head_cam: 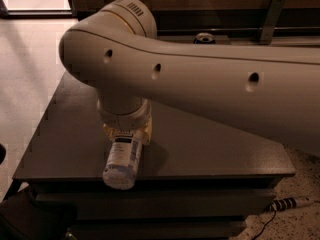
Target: Move blue plastic bottle near green rice chip bag
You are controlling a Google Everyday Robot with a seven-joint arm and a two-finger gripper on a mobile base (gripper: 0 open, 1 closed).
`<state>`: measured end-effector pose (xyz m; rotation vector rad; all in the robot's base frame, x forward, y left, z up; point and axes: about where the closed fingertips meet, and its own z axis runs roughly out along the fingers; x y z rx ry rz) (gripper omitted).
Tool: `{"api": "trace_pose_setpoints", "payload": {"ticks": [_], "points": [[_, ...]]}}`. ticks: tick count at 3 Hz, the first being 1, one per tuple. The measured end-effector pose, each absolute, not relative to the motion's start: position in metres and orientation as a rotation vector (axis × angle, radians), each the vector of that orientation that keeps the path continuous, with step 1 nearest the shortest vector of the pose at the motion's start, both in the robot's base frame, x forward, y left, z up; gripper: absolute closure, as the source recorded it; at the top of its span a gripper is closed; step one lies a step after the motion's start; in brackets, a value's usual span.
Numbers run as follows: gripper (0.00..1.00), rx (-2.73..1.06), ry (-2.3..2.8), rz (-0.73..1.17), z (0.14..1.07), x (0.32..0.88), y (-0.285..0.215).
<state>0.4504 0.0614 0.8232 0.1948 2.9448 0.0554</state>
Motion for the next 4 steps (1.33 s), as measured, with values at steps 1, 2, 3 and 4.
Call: {"api": "trace_pose_setpoints", "payload": {"ticks": [1, 2, 3, 4], "points": [[0.96, 0.175, 2.944, 0.055, 0.824, 0.45, 0.061], [1.0, 0.147, 2.936, 0.06, 0.826, 0.457, 0.061], [1.0, 0.13, 2.884, 0.064, 0.84, 0.485, 0.049], [1.0, 0.143, 2.768, 0.082, 0.876, 0.532, 0.024]]}}
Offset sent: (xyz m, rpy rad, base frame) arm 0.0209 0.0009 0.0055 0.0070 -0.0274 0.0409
